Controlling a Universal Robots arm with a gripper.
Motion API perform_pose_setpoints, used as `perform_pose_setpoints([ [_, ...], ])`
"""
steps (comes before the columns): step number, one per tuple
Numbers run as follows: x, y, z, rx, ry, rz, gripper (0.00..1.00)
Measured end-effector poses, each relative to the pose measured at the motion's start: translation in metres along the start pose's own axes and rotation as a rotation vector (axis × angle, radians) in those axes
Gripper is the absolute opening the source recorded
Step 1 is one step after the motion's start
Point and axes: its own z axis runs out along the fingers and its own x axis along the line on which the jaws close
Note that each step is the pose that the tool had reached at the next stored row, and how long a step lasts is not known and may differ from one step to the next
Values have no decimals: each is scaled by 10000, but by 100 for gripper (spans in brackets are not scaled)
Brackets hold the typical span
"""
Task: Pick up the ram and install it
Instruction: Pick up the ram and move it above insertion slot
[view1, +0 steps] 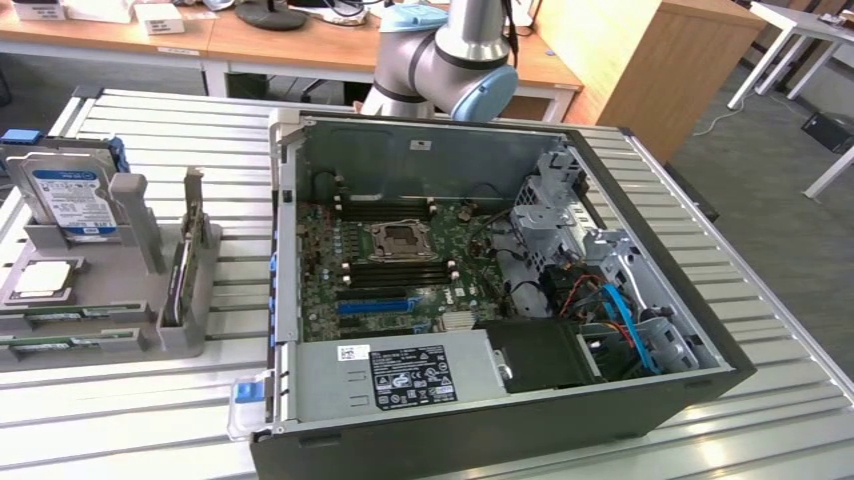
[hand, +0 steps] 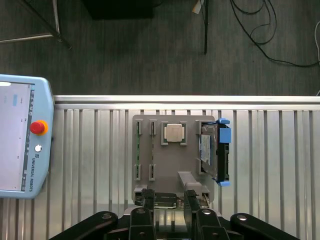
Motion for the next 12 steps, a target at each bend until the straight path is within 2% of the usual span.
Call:
perform_pose_setpoints([
  [6,0,-2,47,1,-1,0,37],
  [12,-1,-8,149,1,-1,0,37],
])
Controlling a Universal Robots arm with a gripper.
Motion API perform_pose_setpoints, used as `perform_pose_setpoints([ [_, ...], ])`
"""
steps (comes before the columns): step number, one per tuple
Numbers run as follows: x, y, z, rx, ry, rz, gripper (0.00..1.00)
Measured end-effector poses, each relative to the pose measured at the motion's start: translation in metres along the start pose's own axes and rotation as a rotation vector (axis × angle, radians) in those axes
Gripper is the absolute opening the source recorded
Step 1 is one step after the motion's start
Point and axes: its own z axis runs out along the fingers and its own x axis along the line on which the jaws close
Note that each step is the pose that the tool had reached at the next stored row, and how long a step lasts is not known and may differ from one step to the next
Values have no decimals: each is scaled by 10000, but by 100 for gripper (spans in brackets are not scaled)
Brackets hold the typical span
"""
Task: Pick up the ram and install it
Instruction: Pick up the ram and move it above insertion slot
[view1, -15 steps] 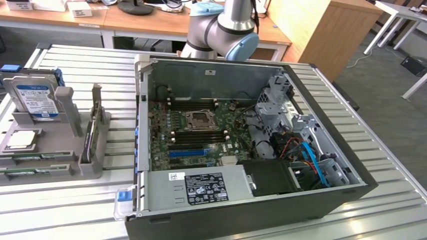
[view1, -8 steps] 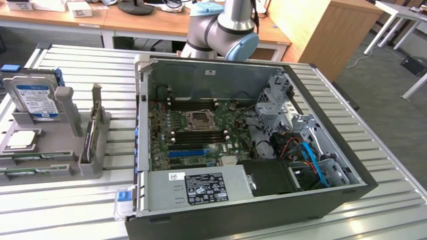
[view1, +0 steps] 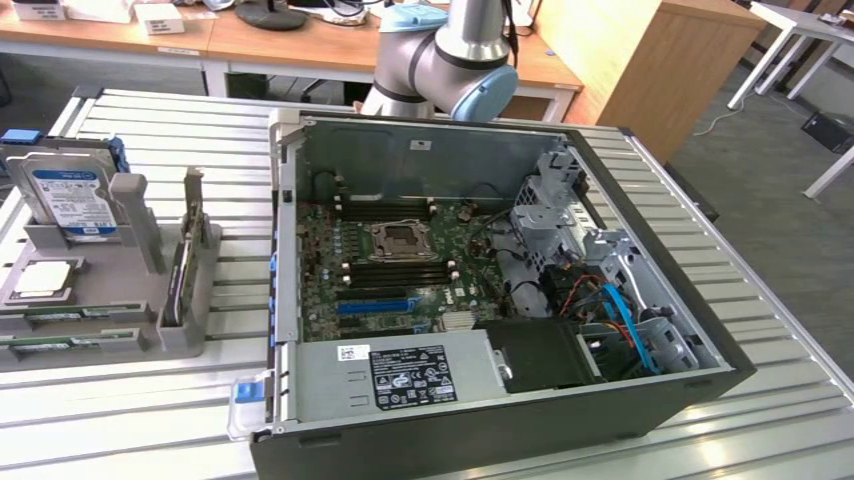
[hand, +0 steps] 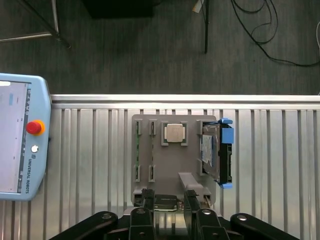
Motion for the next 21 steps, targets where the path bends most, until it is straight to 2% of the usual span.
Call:
perform_pose_setpoints([
  [8,-1,-8,145,-3,1,-13,37],
  [13,-1,-8,151,-6,1,-14,37],
  [18,1,0,152,108,-118,-20,37],
  [21,4,7,153,157,-172,-23,37],
])
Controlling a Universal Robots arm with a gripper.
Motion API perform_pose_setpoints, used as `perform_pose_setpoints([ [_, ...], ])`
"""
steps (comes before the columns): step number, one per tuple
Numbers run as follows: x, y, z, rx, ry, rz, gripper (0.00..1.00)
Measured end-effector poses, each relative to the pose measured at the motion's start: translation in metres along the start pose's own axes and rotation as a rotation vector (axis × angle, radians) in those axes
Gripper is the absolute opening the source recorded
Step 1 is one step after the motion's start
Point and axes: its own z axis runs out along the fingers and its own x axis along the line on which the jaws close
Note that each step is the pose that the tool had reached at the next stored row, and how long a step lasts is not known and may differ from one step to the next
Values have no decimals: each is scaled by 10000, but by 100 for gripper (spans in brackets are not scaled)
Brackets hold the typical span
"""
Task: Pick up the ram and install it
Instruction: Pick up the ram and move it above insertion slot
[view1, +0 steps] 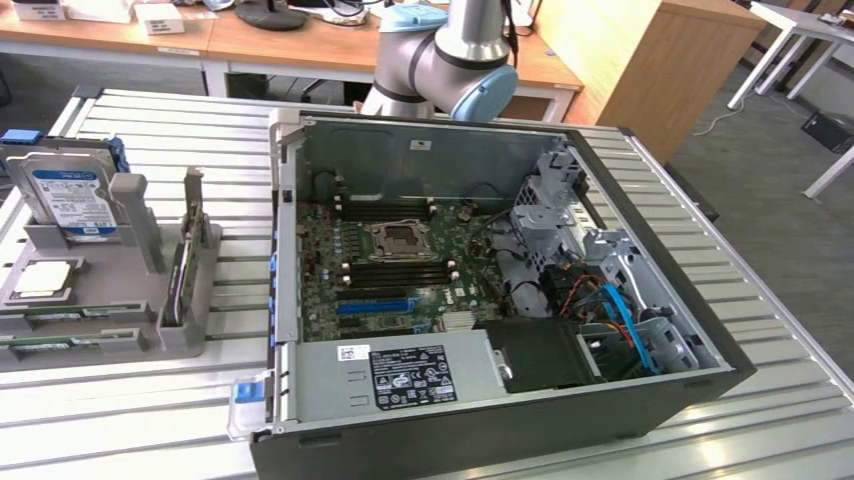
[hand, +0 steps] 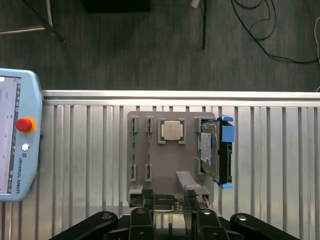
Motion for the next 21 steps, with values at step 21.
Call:
perform_pose_setpoints([
  [21,16,59,19,83,-60,-8,37],
])
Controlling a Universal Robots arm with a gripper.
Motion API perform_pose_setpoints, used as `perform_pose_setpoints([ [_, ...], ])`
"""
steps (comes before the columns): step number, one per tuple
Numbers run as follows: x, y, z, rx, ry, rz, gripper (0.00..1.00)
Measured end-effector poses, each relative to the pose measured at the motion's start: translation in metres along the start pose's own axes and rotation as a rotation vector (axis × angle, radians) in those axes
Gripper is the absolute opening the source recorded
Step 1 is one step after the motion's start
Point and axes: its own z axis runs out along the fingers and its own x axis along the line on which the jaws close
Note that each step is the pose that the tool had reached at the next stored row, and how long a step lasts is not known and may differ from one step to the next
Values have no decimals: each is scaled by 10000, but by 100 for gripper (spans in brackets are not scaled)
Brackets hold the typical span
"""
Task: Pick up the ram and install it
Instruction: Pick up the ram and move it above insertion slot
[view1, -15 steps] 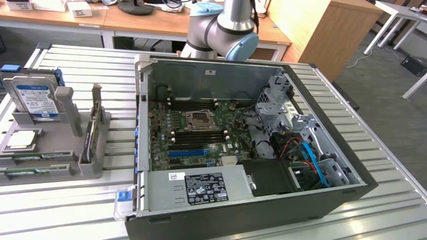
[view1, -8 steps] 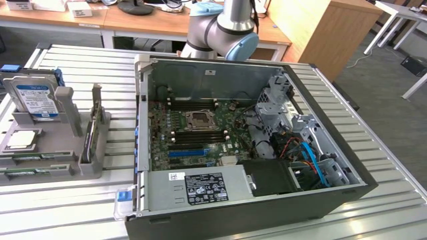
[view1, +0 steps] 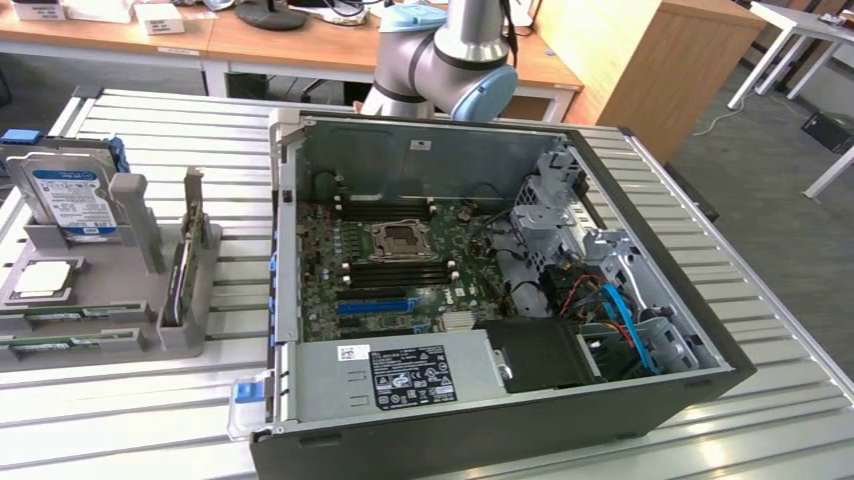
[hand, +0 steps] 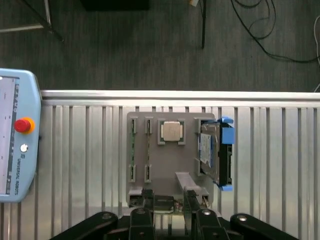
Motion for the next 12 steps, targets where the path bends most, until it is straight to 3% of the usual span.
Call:
perform_pose_setpoints([
  [5,2,-3,81,0,14,0,37],
  [12,4,-8,209,-1,-13,-1,37],
])
